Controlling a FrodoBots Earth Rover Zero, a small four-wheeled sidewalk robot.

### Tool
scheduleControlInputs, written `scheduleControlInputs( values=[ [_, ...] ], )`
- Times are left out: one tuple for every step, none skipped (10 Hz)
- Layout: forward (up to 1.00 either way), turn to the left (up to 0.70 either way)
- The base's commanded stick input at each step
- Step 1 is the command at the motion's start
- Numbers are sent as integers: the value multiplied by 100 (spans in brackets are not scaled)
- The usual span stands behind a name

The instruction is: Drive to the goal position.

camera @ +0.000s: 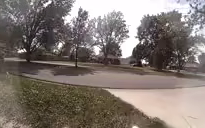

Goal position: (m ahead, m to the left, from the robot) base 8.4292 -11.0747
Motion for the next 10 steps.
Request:
scheduleControlInputs(
  values=[
    [0, -70],
    [0, -70],
    [0, -70],
    [0, -70],
    [0, -70],
    [0, -70],
    [0, -70],
    [0, -70],
    [0, -70],
    [0, -70]
  ],
)
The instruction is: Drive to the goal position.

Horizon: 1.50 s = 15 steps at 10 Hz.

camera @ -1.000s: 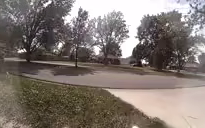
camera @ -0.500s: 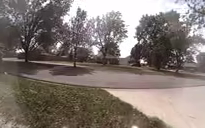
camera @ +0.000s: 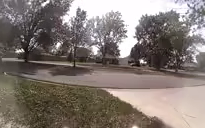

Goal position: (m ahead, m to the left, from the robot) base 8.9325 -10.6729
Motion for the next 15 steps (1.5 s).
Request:
scheduleControlInputs(
  values=[
    [0, -70],
    [0, -70],
    [0, -70],
    [0, -70],
    [0, -70],
    [0, -70],
    [0, -70],
    [0, -70],
    [0, -70],
    [0, -70],
    [0, -70],
    [0, -70],
    [0, -70],
    [0, -70],
    [0, -70]
  ],
)
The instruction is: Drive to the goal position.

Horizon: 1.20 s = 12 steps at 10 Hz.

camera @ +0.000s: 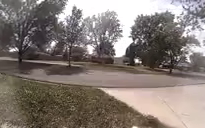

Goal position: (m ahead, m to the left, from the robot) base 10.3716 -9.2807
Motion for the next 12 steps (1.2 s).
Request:
scheduleControlInputs(
  values=[
    [0, -70],
    [0, -70],
    [0, -70],
    [0, -70],
    [0, -70],
    [0, -70],
    [0, -70],
    [0, -70],
    [0, -70],
    [0, -70],
    [0, -70],
    [0, -70]
  ],
)
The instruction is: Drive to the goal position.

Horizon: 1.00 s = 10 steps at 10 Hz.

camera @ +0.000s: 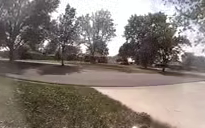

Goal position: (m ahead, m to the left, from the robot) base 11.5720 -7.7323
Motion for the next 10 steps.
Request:
scheduleControlInputs(
  values=[
    [0, -70],
    [0, -70],
    [0, -70],
    [0, -70],
    [0, -70],
    [0, -70],
    [0, -70],
    [0, -70],
    [0, -70],
    [0, -70]
  ],
)
